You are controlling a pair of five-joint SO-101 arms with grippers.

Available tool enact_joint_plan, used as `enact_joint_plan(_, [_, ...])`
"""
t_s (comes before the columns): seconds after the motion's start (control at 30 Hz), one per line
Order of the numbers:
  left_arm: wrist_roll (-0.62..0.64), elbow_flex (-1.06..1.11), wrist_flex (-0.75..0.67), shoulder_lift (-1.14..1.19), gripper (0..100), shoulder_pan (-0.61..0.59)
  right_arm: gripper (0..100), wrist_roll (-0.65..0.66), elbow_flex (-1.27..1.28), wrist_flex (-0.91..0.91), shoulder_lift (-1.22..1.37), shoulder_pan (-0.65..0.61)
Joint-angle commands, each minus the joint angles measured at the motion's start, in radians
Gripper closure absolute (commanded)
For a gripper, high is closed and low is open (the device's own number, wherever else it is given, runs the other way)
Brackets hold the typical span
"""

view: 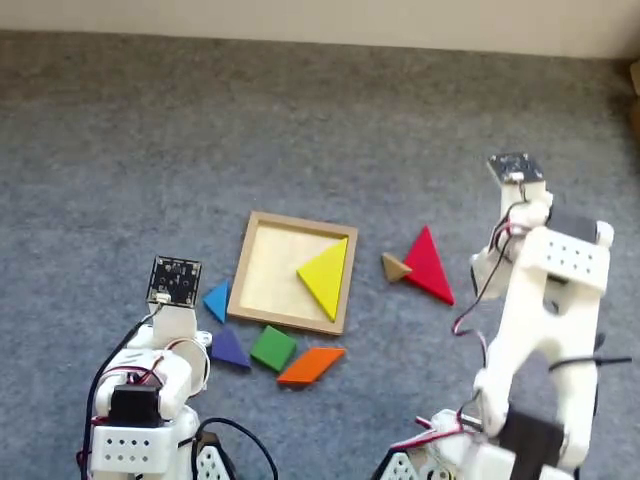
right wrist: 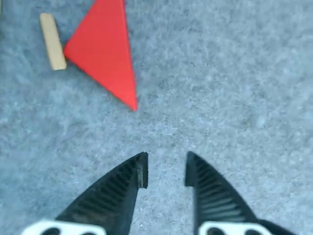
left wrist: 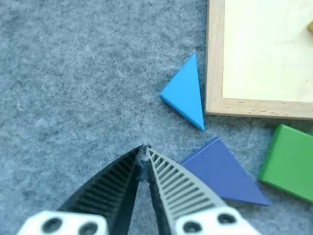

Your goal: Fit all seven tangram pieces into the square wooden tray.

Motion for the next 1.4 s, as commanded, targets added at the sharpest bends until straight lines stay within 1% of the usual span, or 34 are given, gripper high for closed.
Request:
enact_joint_plan(0.0, [0.005, 0.019, 0.005, -0.053, 99, -0.010, 75.5, 0.006, -0.105, 0.010, 0.051, -0.036])
enact_joint_plan(0.1, [0.005, 0.019, 0.005, -0.053, 99, -0.010, 70.7, 0.003, -0.110, 0.004, 0.105, -0.079])
enact_joint_plan(0.2, [0.005, 0.019, 0.005, -0.053, 99, -0.010, 70.4, -0.002, -0.116, -0.001, 0.153, -0.148])
enact_joint_plan(0.3, [0.005, 0.019, 0.005, -0.053, 99, -0.010, 70.4, -0.005, -0.130, -0.048, 0.203, -0.222])
enact_joint_plan(0.43, [0.005, 0.019, 0.005, -0.053, 99, -0.010, 70.5, -0.069, -0.136, -0.151, 0.272, -0.259])
enact_joint_plan(0.53, [0.005, 0.019, 0.005, -0.053, 99, -0.010, 70.6, -0.080, -0.134, -0.205, 0.291, -0.278])
enact_joint_plan(0.63, [0.005, 0.019, 0.005, -0.053, 99, -0.010, 70.6, -0.084, -0.131, -0.182, 0.291, -0.320])
enact_joint_plan(0.77, [0.005, 0.019, 0.005, -0.053, 99, -0.010, 70.6, -0.166, -0.133, -0.168, 0.291, -0.383])
enact_joint_plan(0.9, [0.005, 0.019, 0.005, -0.053, 99, -0.010, 70.6, -0.178, -0.130, -0.174, 0.294, -0.450])
enact_joint_plan(1.0, [0.005, 0.019, 0.005, -0.053, 99, -0.010, 70.6, -0.180, -0.131, -0.174, 0.292, -0.466])
enact_joint_plan(1.13, [0.005, 0.019, 0.005, -0.053, 99, -0.010, 70.3, -0.222, -0.134, -0.170, 0.294, -0.458])
enact_joint_plan(1.2, [0.005, 0.019, 0.005, -0.053, 99, -0.010, 70.0, -0.221, -0.134, -0.168, 0.295, -0.453])
enact_joint_plan(1.37, [0.005, 0.019, 0.005, -0.053, 99, -0.010, 63.9, -0.221, -0.133, -0.174, 0.295, -0.437])
